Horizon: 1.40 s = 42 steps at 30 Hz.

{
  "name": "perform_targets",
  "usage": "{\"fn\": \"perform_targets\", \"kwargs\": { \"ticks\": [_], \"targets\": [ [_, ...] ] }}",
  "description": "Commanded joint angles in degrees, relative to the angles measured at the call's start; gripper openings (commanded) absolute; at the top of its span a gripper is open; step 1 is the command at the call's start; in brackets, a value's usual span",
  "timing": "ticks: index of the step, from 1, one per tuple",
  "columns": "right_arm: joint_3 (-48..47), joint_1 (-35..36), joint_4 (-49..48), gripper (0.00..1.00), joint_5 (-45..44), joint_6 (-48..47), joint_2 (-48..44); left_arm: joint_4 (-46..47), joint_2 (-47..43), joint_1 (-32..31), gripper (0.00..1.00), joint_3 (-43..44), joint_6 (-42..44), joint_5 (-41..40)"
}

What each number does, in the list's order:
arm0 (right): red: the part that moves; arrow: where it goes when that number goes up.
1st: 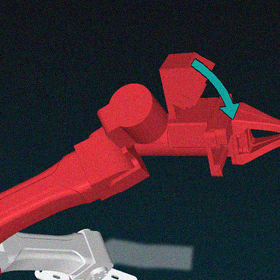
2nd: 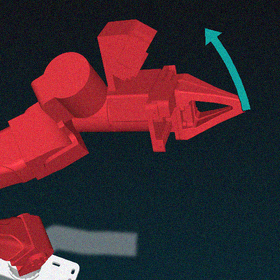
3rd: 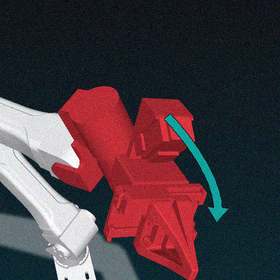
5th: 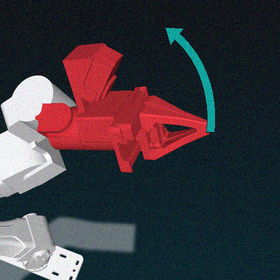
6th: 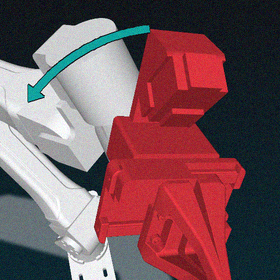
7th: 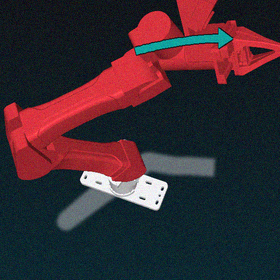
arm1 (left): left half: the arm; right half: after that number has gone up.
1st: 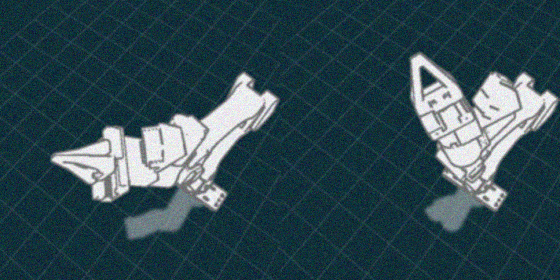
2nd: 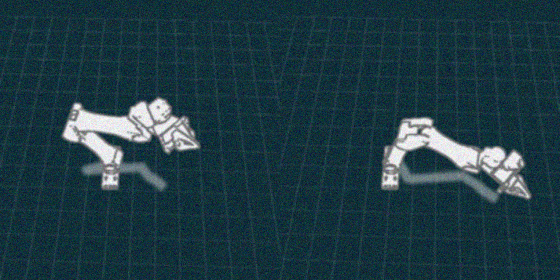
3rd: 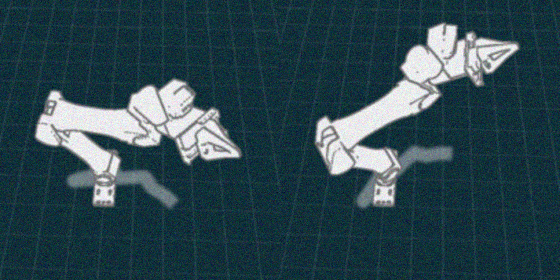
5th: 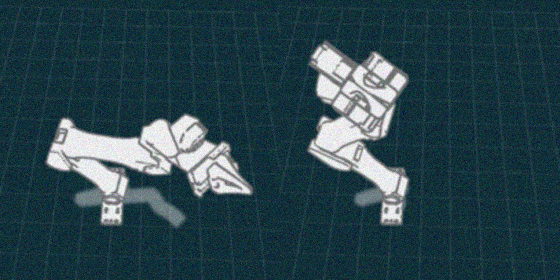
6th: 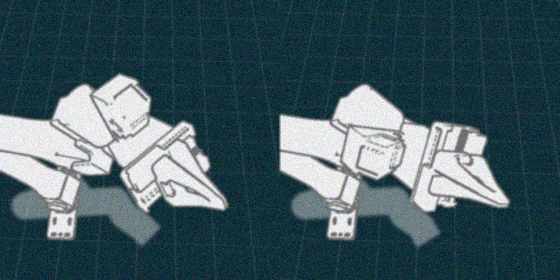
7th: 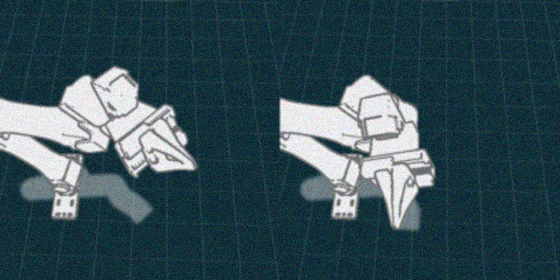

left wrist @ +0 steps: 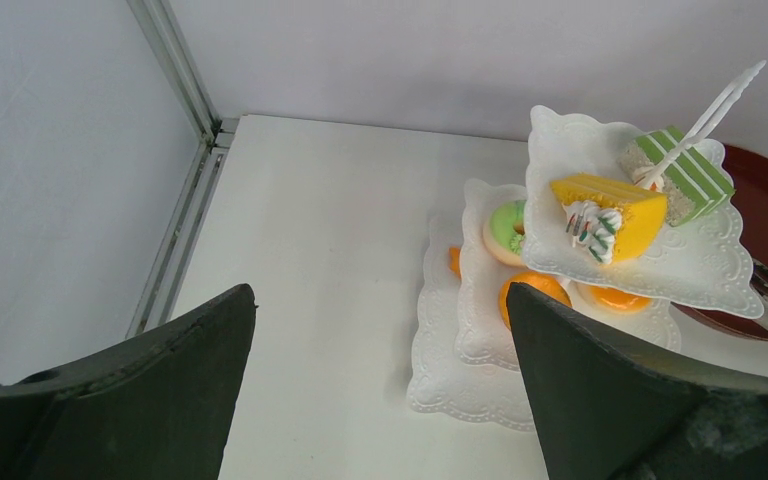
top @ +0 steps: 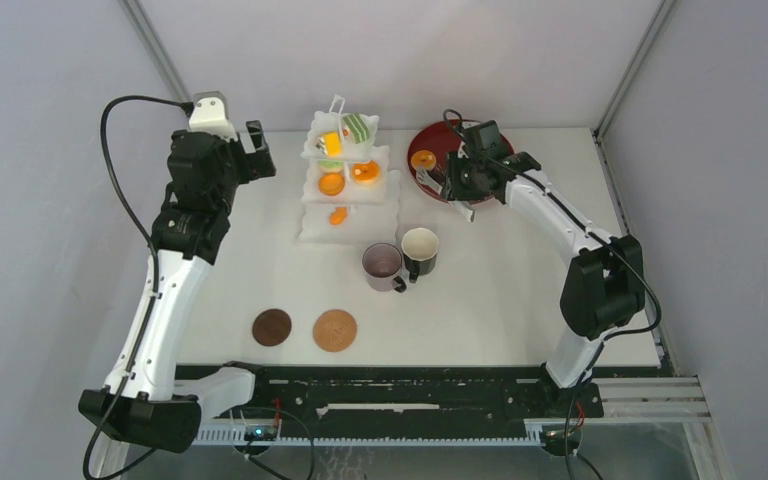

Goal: Serve the afternoon tea

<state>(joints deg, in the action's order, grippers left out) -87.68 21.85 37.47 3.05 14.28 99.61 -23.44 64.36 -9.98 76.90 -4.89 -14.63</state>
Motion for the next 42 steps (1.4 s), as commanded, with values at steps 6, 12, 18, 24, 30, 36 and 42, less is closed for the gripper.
{"fn": "perform_targets", "kwargs": {
  "ticks": [6,12,18,24,30,36,42],
  "targets": [
    [-3.1,5.3,-2.3,0.28,3.9,0.6,0.6,1.6,-2.8,0.1,1.00,-1.5,1.3,-1.2],
    [-8.4,8.6,1.8,0.28,6.1,-1.9,4.9,1.6,-3.3,0.1,1.00,-1.9,1.7,-1.6],
    [-13.6,10.6,6.1,0.30,6.2,-3.9,9.3,1.6,-3.2,0.1,1.00,-2.0,1.8,-1.8],
    [-16.1,11.6,9.1,0.30,8.4,-5.9,11.8,1.7,-3.0,0.1,1.00,-2.1,1.9,-1.5],
    [-18.4,12.6,11.2,0.40,8.3,-7.1,13.7,1.9,-3.1,0.1,1.00,-2.3,1.9,-1.5],
    [-18.8,13.0,11.2,0.50,7.6,-6.8,13.9,2.1,-3.1,0.1,1.00,-2.9,1.8,-1.6],
    [-18.5,13.1,11.3,0.52,6.7,-6.8,13.2,2.1,-3.3,0.1,1.00,-3.0,1.9,-1.5]
  ]
}}
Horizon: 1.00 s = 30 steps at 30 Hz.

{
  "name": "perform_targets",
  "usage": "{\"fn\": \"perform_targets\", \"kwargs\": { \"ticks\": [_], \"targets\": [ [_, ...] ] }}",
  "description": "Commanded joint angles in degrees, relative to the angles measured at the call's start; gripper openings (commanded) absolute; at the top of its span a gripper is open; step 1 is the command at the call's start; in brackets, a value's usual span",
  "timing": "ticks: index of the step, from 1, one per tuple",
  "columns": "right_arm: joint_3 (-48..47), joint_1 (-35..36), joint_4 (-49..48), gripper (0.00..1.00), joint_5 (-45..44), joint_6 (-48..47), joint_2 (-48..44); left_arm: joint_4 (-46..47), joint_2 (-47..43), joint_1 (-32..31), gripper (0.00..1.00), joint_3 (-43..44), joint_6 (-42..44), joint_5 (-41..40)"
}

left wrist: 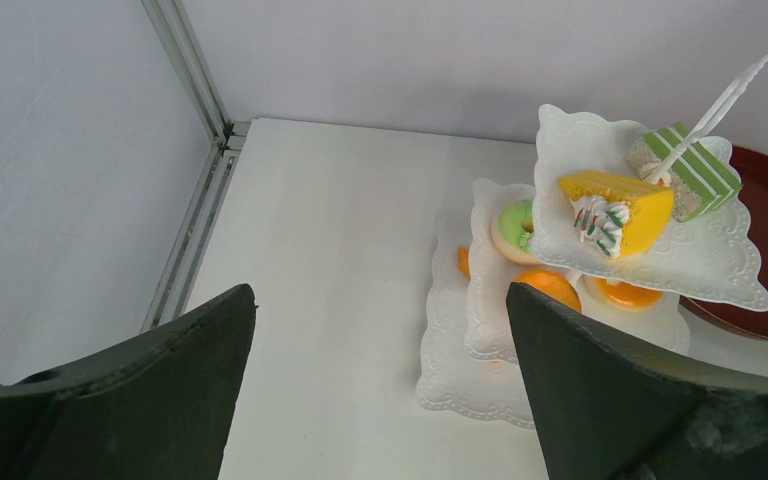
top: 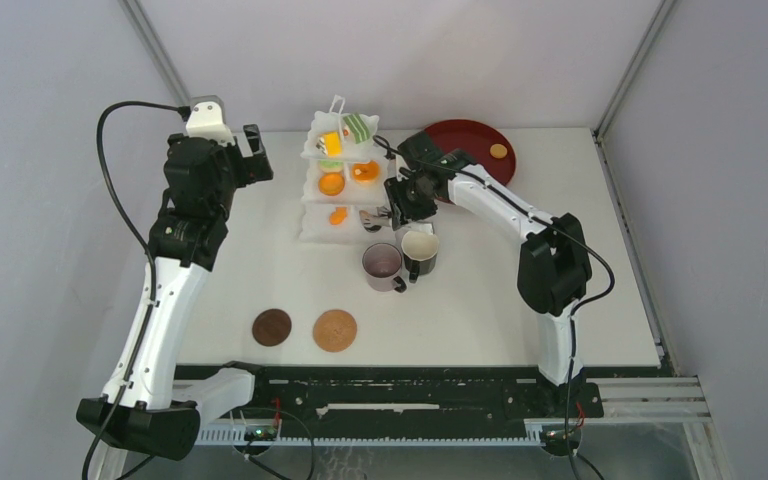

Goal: Serve the afternoon tea

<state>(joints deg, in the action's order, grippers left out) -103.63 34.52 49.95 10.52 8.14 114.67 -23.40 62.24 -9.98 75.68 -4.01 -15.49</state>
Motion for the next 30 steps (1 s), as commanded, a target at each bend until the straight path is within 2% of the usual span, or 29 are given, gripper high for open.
{"fn": "perform_targets", "kwargs": {
  "ticks": [1,23,30],
  "targets": [
    [-2.5,0.4,-1.3,0.52,-0.9,-0.6,-2.0,2.1,-1.2,0.1,1.00,-1.8,1.0,-0.5],
    [3.3,-0.1,-5.7,0.41,-3.9,1.5,-9.8,2.0,-1.6,0.1,1.00,-1.8,0.4,0.6],
    [8.6,-3.4,-8.6,0.09,-5.2,4.4,-14.0,2.1,-1.5,0.1,1.00,-1.9,0.3,1.1]
  ]
}}
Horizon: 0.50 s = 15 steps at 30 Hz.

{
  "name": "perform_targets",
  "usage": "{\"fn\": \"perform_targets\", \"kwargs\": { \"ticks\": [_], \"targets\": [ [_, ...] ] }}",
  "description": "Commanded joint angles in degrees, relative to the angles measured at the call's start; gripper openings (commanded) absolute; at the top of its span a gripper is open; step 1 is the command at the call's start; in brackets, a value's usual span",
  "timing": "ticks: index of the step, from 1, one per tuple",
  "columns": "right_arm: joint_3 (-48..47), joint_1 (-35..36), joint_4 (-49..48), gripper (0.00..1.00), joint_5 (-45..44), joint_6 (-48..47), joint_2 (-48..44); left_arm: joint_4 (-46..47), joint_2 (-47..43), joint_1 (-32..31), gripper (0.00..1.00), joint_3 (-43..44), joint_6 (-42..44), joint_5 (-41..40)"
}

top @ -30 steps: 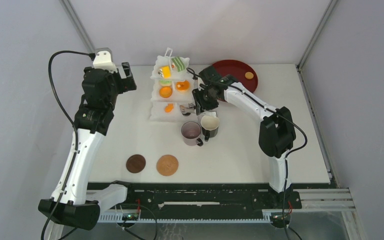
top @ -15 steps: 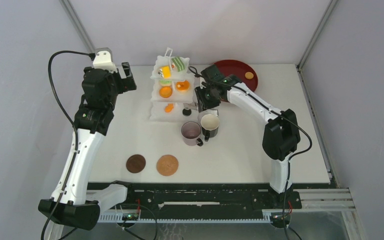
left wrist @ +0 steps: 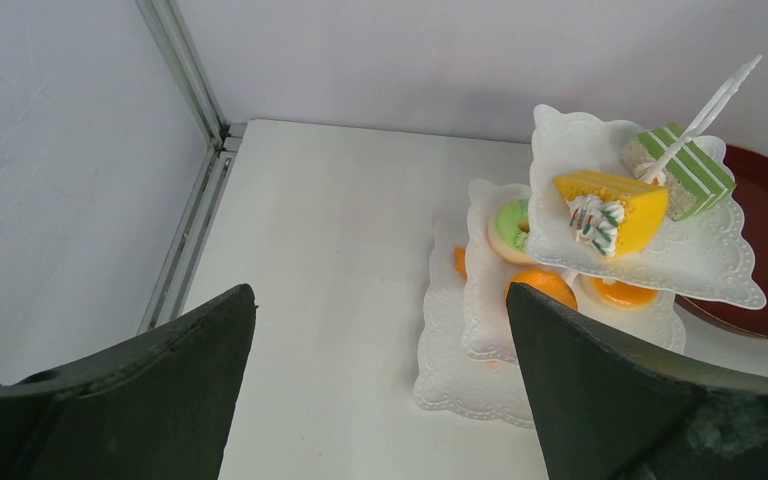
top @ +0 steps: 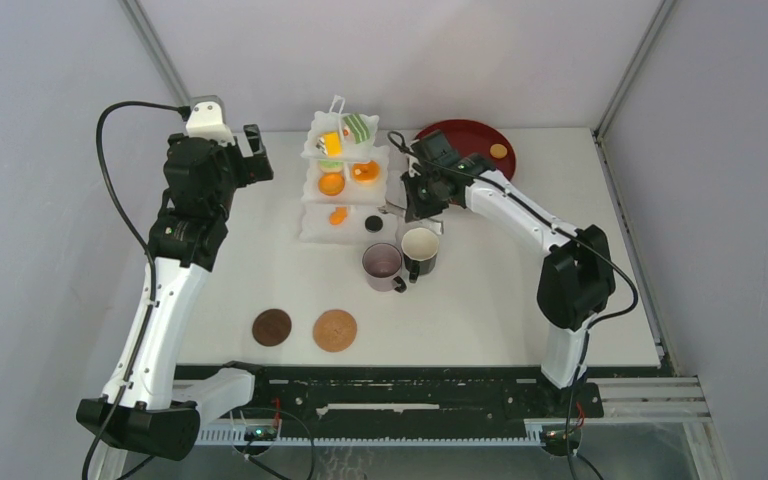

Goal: Serve the afternoon tea

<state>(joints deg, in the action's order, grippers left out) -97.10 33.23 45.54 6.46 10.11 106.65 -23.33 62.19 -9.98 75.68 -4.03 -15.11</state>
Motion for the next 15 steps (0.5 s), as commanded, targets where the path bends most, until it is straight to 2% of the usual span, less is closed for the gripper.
{"fn": "perform_targets", "kwargs": {
  "ticks": [1,5,10,15],
  "targets": [
    [3.2,-2.7,-4.7,0.08,-1.3,2.6,-6.8,2.0,-1.4,0.1,1.00,-1.9,0.3,0.7],
    [6.5,-5.5,-6.1,0.05,-4.7,3.8,-10.2,2.0,-1.5,0.1,1.00,-2.0,0.1,0.8],
    [14.3,-13.2,-10.1,0.01,-8.9,7.9,-16.2,2.0,-1.4,0.1,1.00,-2.0,0.0,1.1],
    [16.9,-20.7,-8.5,0.00,-11.7,9.7,-15.8,2.0,-0.9,0.1,1.00,-1.9,-0.1,1.3]
  ]
}}
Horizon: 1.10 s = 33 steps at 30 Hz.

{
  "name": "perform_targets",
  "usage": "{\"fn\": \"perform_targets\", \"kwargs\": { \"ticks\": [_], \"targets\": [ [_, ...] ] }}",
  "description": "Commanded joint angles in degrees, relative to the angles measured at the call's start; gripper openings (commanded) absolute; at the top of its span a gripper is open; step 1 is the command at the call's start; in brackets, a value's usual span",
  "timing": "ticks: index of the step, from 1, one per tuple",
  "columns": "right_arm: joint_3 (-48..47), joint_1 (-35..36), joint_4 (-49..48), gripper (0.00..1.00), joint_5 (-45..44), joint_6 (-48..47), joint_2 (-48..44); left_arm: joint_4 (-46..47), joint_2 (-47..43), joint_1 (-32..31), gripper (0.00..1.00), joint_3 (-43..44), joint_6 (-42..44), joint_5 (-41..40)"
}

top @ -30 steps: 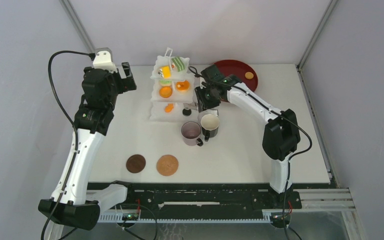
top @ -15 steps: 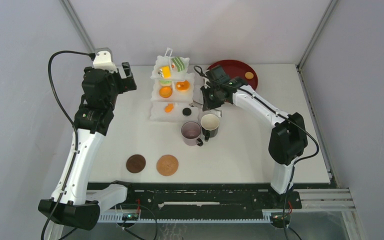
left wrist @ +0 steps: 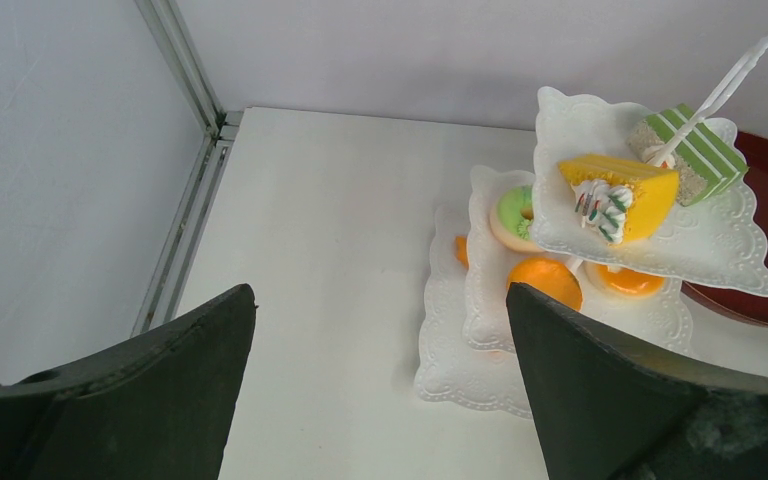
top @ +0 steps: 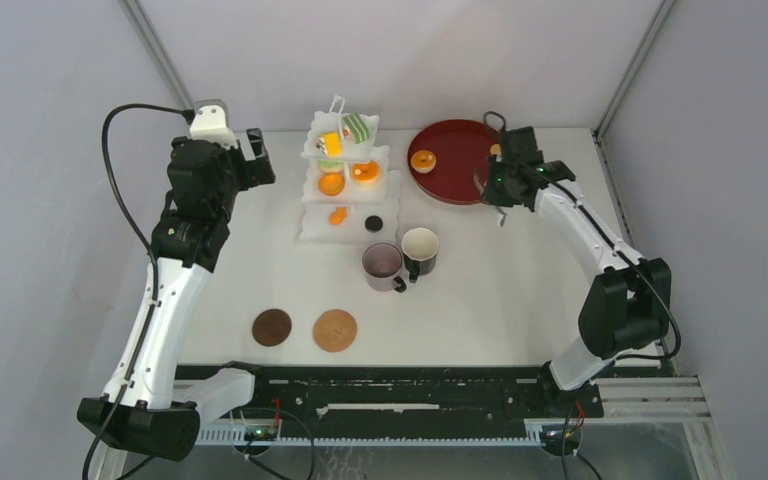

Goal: Serve the afternoon tea

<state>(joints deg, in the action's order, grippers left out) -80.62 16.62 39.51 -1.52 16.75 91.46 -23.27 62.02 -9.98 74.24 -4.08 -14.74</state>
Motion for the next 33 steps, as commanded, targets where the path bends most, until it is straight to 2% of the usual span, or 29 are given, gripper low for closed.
{"fn": "perform_targets", "kwargs": {
  "ticks": [1,22,26,33],
  "targets": [
    [0.6,-5.1,-2.3,0.00,-3.7,3.0,-0.3,2.0,-0.6,0.1,1.00,-0.4,-0.1,0.9],
    [-1.4,-6.4,-5.7,0.00,-0.5,0.9,9.8,2.3,1.0,0.1,1.00,0.3,-0.1,1.0],
    [-4.3,-5.1,-6.4,0.00,2.3,-0.2,11.6,2.3,1.3,0.1,1.00,0.3,0.0,1.1],
    [-11.0,-2.2,-4.7,0.00,-0.2,-0.8,14.4,2.0,1.1,0.1,1.00,0.8,1.0,-0.2]
  ]
}}
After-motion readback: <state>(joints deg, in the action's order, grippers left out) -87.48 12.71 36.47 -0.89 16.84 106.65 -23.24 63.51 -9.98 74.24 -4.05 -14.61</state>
